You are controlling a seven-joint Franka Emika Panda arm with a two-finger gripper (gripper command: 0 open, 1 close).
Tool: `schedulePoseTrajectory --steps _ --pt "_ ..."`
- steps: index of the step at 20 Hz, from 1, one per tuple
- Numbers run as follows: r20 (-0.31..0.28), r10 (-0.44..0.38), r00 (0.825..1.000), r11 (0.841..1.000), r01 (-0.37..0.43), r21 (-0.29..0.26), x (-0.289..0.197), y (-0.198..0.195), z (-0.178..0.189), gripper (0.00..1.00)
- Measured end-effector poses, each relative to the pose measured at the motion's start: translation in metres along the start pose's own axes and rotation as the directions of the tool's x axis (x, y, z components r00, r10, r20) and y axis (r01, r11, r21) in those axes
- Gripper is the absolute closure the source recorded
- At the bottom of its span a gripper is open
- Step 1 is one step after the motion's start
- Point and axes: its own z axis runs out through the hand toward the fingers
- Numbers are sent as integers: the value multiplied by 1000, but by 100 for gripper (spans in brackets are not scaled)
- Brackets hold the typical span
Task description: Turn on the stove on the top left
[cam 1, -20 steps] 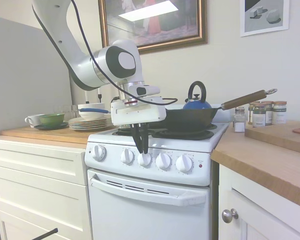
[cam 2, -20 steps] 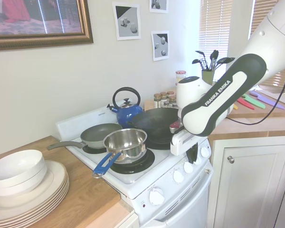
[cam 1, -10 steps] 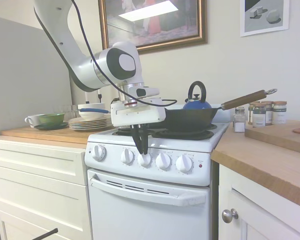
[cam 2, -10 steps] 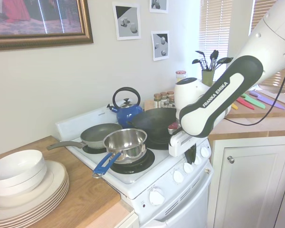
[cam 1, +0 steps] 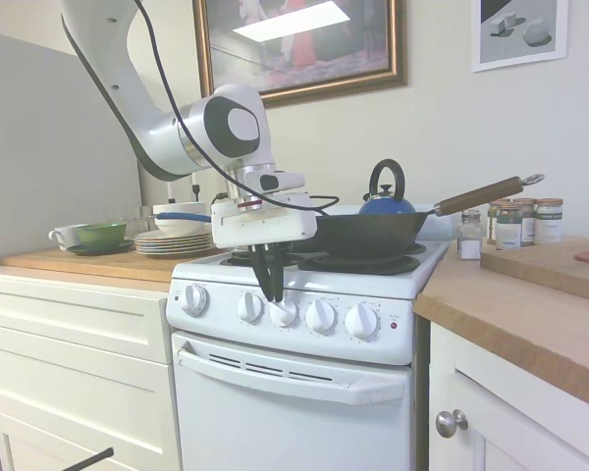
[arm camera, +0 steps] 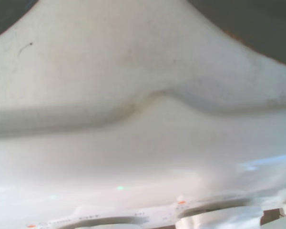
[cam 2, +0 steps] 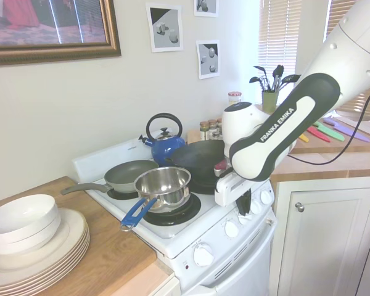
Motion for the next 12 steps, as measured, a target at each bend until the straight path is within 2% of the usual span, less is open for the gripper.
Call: schedulePoseTrajectory --steps 12 --pt "7 -5 1000 1000 5 -8 -6 -5 5 100"
